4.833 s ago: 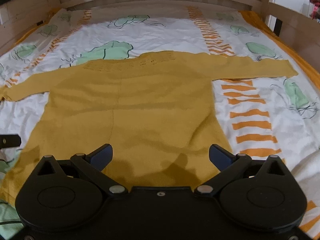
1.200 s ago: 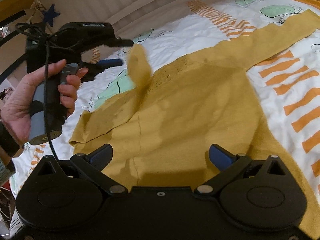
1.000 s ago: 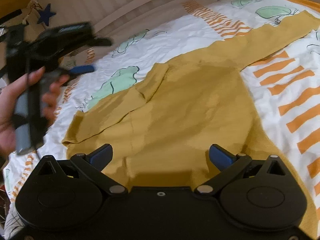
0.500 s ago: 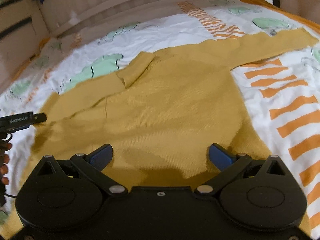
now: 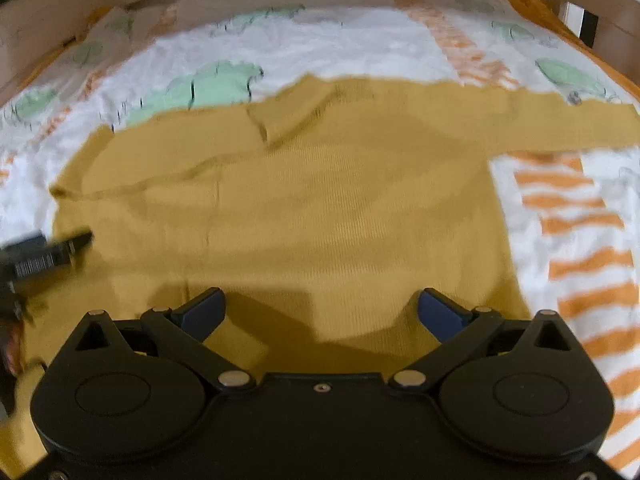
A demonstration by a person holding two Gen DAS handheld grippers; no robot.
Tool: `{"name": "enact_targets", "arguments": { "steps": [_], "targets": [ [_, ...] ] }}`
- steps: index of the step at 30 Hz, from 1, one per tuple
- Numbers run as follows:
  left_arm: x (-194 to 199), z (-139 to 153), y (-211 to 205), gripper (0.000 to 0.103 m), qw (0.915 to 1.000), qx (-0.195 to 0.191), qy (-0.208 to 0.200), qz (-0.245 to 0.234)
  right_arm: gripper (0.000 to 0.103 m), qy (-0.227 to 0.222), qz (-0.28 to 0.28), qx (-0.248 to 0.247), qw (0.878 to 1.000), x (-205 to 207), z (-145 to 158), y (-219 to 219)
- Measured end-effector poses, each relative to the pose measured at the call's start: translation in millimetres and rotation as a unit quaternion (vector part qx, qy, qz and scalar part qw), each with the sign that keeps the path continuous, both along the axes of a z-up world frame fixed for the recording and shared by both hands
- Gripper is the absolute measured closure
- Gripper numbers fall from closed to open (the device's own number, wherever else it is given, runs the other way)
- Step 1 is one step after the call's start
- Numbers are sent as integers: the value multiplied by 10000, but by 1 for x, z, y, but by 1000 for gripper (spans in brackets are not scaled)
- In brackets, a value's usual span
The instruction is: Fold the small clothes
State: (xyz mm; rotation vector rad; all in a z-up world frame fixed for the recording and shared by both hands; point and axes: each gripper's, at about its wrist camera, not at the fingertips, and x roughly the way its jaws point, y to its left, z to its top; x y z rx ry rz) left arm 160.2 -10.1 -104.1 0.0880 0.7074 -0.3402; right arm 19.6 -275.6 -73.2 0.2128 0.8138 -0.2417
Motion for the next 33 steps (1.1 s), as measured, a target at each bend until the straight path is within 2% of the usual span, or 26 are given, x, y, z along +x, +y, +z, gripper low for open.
{"name": "enact_targets", "arguments": {
  "steps": [3, 5, 7, 8, 12, 14, 18, 21, 23, 24, 27, 33],
  "targets": [
    [0, -2, 2, 0, 10000, -87, 18, 4, 1, -367, 172, -483, 9980, 23, 17, 9],
    [1, -2, 1, 0, 10000, -44, 9, 3, 7, -487, 359, -928, 9938, 43, 22, 19],
    [0, -3, 0, 0, 10000, -8, 0, 2, 24, -488, 507, -1367, 9881, 68, 22, 28],
    [0, -4, -1, 0, 10000, 5, -3, 2, 27, -475, 527, -1460, 9867, 80, 21, 31],
    [0, -4, 0, 0, 10000, -20, 9, 1, 30, -323, 582, -1466, 9870, 121, 10, 38],
    [0, -4, 1, 0, 10000, -39, 14, 3, 34, -168, 588, -1619, 9849, 134, 0, 43],
    [0, -4, 1, 0, 10000, -37, 12, 5, 60, 261, 497, -1926, 9797, 151, -17, 37],
    [0, -5, 2, 0, 10000, -56, 15, 4, 91, 130, 279, -1588, 9868, 144, -12, 12],
    [1, -5, 2, 0, 10000, -49, 10, 7, 91, 32, 85, -1203, 9927, 137, -8, -7],
    [1, -5, 1, 0, 10000, -39, 6, 8, 95, -29, -24, -1055, 9944, 131, -6, -17],
    [0, -5, 0, 0, 10000, -21, -3, 10, 95, -151, -123, -791, 9967, 119, -3, -36],
    [0, -5, 0, 0, 10000, -29, -3, 8, 95, -186, -241, -639, 9975, 112, -4, -51]
  ]
}}
